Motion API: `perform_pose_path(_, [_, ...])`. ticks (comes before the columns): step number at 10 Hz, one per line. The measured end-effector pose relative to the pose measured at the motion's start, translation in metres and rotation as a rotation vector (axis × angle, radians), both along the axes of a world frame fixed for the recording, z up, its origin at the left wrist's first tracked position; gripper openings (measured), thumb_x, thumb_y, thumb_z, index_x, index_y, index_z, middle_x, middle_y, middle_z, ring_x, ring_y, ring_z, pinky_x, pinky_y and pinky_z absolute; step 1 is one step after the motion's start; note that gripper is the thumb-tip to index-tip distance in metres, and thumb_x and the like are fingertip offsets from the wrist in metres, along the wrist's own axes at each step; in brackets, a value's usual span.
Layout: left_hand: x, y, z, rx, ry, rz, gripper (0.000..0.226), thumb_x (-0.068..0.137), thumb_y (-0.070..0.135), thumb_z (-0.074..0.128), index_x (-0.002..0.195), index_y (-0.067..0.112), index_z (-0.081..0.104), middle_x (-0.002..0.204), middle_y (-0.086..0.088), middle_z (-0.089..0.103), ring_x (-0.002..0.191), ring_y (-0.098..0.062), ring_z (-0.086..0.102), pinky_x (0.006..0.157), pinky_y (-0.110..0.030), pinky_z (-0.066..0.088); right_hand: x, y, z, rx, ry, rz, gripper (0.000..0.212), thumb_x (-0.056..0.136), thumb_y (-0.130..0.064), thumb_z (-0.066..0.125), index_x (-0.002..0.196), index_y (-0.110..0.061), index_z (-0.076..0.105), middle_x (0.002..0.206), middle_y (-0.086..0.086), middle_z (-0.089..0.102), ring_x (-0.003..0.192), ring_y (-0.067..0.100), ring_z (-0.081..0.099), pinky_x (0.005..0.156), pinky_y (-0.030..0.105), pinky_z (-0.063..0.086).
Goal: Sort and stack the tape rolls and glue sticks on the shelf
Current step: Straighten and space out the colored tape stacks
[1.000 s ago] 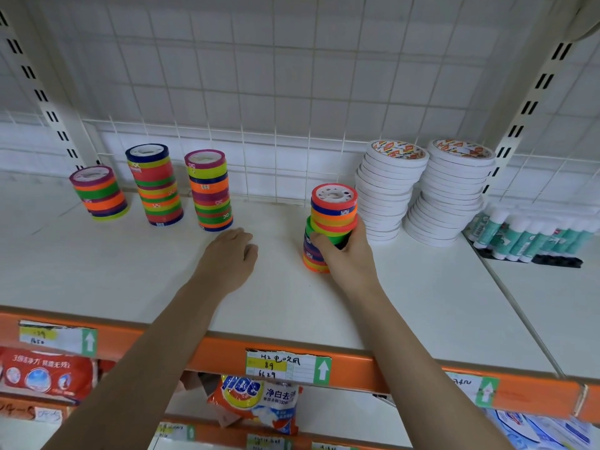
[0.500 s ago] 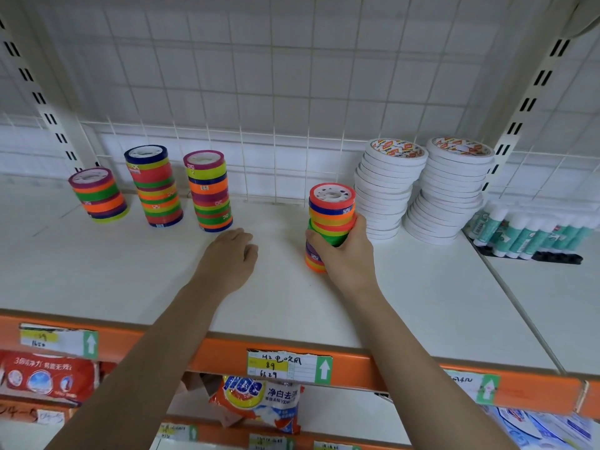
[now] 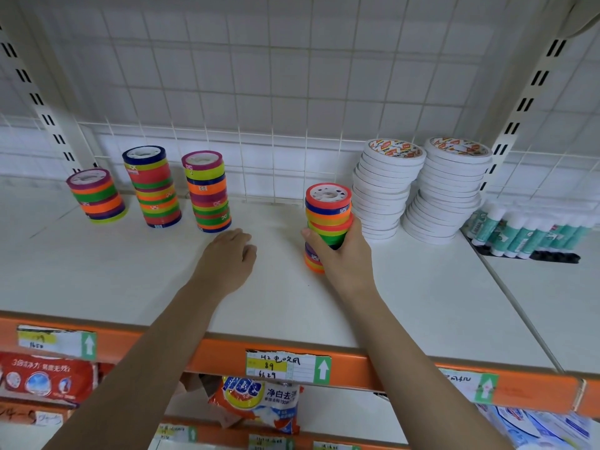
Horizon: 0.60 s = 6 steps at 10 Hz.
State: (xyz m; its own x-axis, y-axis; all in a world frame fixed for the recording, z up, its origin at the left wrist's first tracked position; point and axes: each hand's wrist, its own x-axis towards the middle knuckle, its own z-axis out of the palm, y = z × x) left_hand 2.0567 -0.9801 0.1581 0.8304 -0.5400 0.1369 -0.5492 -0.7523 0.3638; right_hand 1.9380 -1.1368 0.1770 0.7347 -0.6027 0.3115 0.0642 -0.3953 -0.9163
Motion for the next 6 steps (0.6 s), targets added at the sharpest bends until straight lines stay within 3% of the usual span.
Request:
perform_pose_path(1, [0.0, 0.0, 0.0003, 0.003, 0.002, -0.001, 0.043, 0.099, 0.024, 0.036, 0.139, 0.007, 0.04, 0.148, -0.009, 0.036, 0.138, -0.021, 0.029, 0.113, -0.03, 0.022, -0.0019, 0.0006, 0.0029, 0.025, -0.038, 0.005, 0.074, 0.075, -0.036, 0.075, 0.135, -0.02, 0.035, 0.116, -0.012, 0.053, 0.1, 0.004, 0.054, 0.081, 0.008, 0.045])
perform_pose_path(2, [-0.0001, -0.0004, 0.0007, 0.005, -0.002, -0.004, 0.043, 0.1, 0.024, 0.036, 0.139, 0.007, 0.041, 0.148, -0.009, 0.036, 0.137, -0.021, 0.03, 0.112, -0.03, 0.022, -0.0018, 0.0007, 0.0066, 0.057, -0.071, 0.019, 0.077, 0.075, -0.034, 0.076, 0.137, -0.026, 0.029, 0.118, -0.014, 0.05, 0.099, 0.0, 0.054, 0.077, 0.002, 0.042])
perform_pose_path(3, [-0.0001, -0.0004, 0.001, 0.01, -0.001, -0.002, 0.043, 0.1, 0.024, 0.036, 0.139, 0.007, 0.04, 0.149, -0.009, 0.035, 0.138, -0.021, 0.029, 0.112, -0.03, 0.022, 0.0003, 0.0006, 0.0051, 0.022, -0.055, 0.022, 0.055, 0.079, -0.033, 0.072, 0.121, -0.032, 0.036, 0.109, -0.015, 0.053, 0.093, -0.005, 0.055, 0.071, -0.001, 0.042])
perform_pose_path(4, [-0.0009, -0.0004, 0.0018, 0.009, -0.005, 0.0, 0.043, 0.1, 0.024, 0.036, 0.139, 0.007, 0.041, 0.148, -0.009, 0.035, 0.138, -0.021, 0.029, 0.112, -0.03, 0.022, 0.0011, -0.0001, 0.0029, 0.027, -0.052, 0.032, 0.05, 0.081, -0.033, 0.07, 0.118, -0.033, 0.036, 0.104, -0.021, 0.051, 0.092, -0.006, 0.054, 0.072, 0.003, 0.042])
perform_pose_path(6, [-0.0019, -0.001, 0.0027, 0.007, -0.001, 0.002, 0.043, 0.1, 0.023, 0.036, 0.139, 0.007, 0.041, 0.148, -0.009, 0.035, 0.137, -0.021, 0.03, 0.111, -0.03, 0.023, -0.0005, -0.0025, 0.0026, 0.013, -0.027, 0.051, 0.062, 0.081, -0.035, 0.068, 0.134, -0.023, 0.037, 0.113, -0.015, 0.051, 0.095, 0.0, 0.054, 0.074, 0.003, 0.04])
